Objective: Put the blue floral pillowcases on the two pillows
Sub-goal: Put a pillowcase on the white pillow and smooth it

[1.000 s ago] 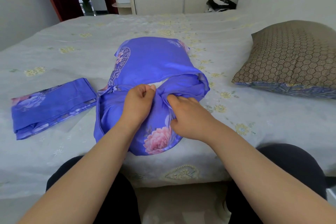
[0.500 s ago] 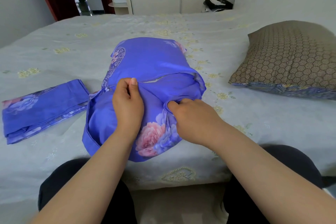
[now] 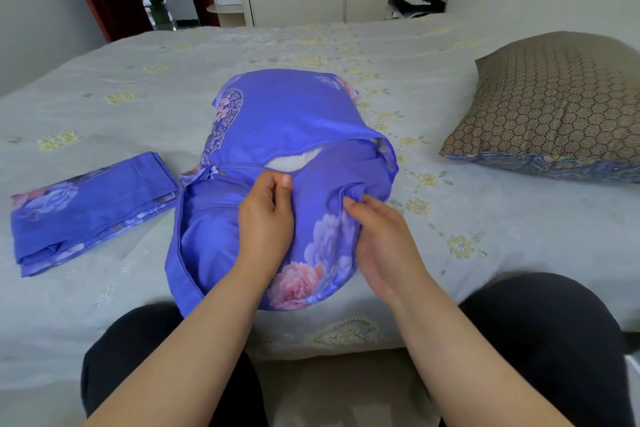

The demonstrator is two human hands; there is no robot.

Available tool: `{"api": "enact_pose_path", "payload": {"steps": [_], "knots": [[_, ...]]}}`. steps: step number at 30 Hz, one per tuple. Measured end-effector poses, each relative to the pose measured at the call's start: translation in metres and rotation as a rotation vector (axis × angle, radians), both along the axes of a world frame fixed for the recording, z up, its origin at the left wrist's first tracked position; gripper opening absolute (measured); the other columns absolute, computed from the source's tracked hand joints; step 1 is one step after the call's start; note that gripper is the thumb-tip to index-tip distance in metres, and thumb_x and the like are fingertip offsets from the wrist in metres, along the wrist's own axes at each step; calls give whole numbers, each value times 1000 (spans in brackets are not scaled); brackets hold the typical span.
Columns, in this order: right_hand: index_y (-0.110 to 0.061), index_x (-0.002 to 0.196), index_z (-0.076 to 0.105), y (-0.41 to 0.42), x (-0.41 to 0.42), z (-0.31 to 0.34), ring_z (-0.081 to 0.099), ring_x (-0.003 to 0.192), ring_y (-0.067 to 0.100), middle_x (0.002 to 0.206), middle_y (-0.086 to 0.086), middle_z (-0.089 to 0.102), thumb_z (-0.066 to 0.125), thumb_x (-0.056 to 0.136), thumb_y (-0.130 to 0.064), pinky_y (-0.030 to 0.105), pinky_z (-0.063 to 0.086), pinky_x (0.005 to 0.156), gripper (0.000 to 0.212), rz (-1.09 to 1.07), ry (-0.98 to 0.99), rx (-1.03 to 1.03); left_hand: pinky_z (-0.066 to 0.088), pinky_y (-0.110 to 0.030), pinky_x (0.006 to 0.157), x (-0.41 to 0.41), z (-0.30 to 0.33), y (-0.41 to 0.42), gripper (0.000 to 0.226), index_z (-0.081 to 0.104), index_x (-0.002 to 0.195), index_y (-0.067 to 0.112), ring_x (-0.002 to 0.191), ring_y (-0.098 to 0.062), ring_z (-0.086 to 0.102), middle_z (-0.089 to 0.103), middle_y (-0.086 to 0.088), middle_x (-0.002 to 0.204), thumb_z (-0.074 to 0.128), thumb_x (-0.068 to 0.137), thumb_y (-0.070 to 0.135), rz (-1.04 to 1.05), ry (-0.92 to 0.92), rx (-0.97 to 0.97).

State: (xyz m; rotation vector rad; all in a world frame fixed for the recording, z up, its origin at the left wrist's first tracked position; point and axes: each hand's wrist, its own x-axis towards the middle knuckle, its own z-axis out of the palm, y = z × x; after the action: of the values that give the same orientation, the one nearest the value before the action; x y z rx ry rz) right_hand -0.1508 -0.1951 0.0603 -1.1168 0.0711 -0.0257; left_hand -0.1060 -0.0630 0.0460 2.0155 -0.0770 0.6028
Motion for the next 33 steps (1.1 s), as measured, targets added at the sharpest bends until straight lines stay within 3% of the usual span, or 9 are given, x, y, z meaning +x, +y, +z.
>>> {"api": "enact_pose_path", "payload": {"steps": [2,4,8,11,13,20,24,28,33], "knots": [[-4,92,68,5,3,5,61,88,22,93,13,67,55,77,-3,37,49,86,20,62,-52,75,43,-39,66,1,-4,1,18,56,82,12,67,-22,51,60,-7,73,49,95,22,-45,57,-7],[-12,82,66,11,5,10,49,76,20,75,9,57,51,68,-5,34,41,74,22,84,-132,-126,45,-34,63,2,-4,4,14,56,78,16,64,-15,47,61,-7,73,54,92,17,-83,90,-16],[-3,97,49,25,8,1,41,73,18,74,5,47,44,68,-14,29,30,68,31,179,-406,-851,37,-16,53,4,-2,11,27,46,67,27,56,-1,44,54,11,62,55,86,11,-96,144,112],[-7,109,48,21,9,-3,46,97,25,101,1,53,47,73,-19,25,26,81,39,79,-607,-1472,45,-34,64,9,-6,17,15,54,77,13,64,-14,50,60,2,70,51,91,15,-106,190,145],[-6,112,49,18,11,-1,50,105,28,109,9,58,47,73,-22,28,26,86,42,3,-670,-1657,45,-39,69,12,-7,21,24,56,83,5,69,-20,50,62,-7,76,46,96,22,-57,183,67],[-9,128,40,20,30,1,46,119,25,126,9,52,50,82,-20,31,31,93,48,103,-628,-1957,35,-22,64,13,15,28,31,42,70,24,58,-1,37,42,12,65,38,100,26,137,0,-291],[-11,124,43,27,42,15,48,119,24,125,6,53,52,83,-23,35,34,93,44,130,-674,-2019,34,-11,65,12,26,18,18,48,86,17,64,8,45,47,14,72,37,101,20,82,-114,-133],[-17,115,49,25,55,28,53,112,26,116,5,58,54,82,-32,39,32,93,37,343,-420,-2096,31,-23,64,19,17,15,19,47,87,13,63,-8,42,47,8,71,37,102,21,68,-123,-35],[-20,72,48,-17,43,17,52,83,24,71,-6,47,56,79,-48,33,36,74,30,596,-201,-2135,41,-41,60,21,-8,8,23,54,93,9,77,-38,59,65,-15,80,41,99,27,74,-64,317]]}}
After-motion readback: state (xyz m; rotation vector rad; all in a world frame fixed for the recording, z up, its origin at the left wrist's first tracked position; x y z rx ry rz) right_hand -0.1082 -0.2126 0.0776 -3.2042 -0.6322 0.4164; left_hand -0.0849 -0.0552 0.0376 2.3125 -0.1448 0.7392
